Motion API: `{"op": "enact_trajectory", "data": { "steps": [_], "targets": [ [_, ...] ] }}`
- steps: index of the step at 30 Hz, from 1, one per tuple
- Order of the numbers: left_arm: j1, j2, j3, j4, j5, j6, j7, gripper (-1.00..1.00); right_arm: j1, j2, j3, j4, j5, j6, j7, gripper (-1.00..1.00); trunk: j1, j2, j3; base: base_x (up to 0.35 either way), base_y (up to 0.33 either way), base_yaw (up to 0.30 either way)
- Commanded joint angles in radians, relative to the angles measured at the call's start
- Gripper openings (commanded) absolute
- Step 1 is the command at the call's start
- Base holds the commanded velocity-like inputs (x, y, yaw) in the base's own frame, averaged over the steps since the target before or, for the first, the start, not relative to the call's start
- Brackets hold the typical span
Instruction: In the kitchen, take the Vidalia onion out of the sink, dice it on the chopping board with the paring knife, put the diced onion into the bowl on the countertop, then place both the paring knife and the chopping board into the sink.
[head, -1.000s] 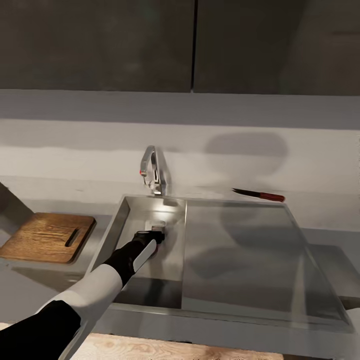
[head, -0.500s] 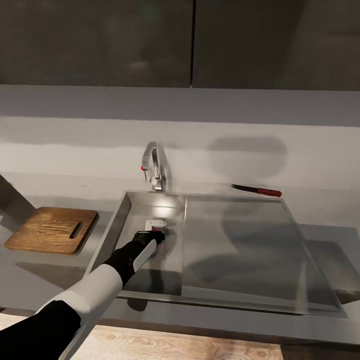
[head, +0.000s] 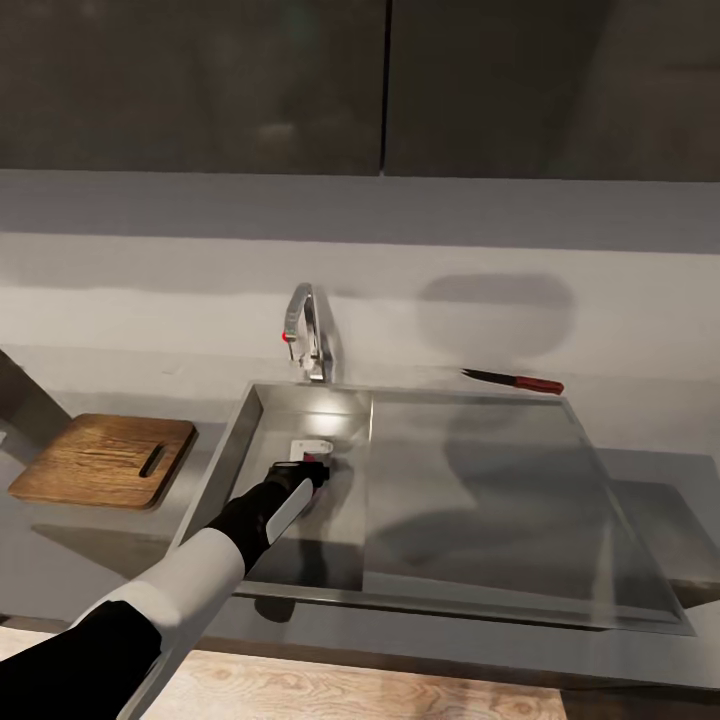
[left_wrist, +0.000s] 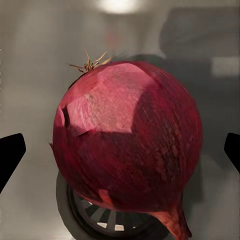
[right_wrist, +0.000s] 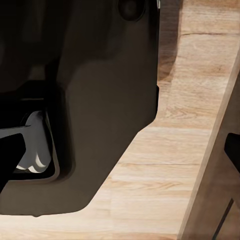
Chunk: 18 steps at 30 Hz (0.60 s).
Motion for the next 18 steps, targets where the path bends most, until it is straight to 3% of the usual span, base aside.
{"op": "enact_trajectory", "data": {
  "steps": [1, 18],
  "targets": [
    [-0.001, 0.001, -0.007, -0.002, 0.010, 0.001, 0.010, -1.00, -0.001, 0.000, 0.008, 0.001, -0.009, -0.003, -0.001, 1.00, 0.001, -0.002, -0.002, 0.088, 0.000, 0.000],
    [-0.001, 0.001, -0.007, -0.008, 0.010, 0.002, 0.009, -1.00, -0.001, 0.000, 0.008, 0.001, -0.009, -0.004, -0.001, 1.00, 0.001, -0.002, -0.002, 0.017, 0.000, 0.000]
  ]
}}
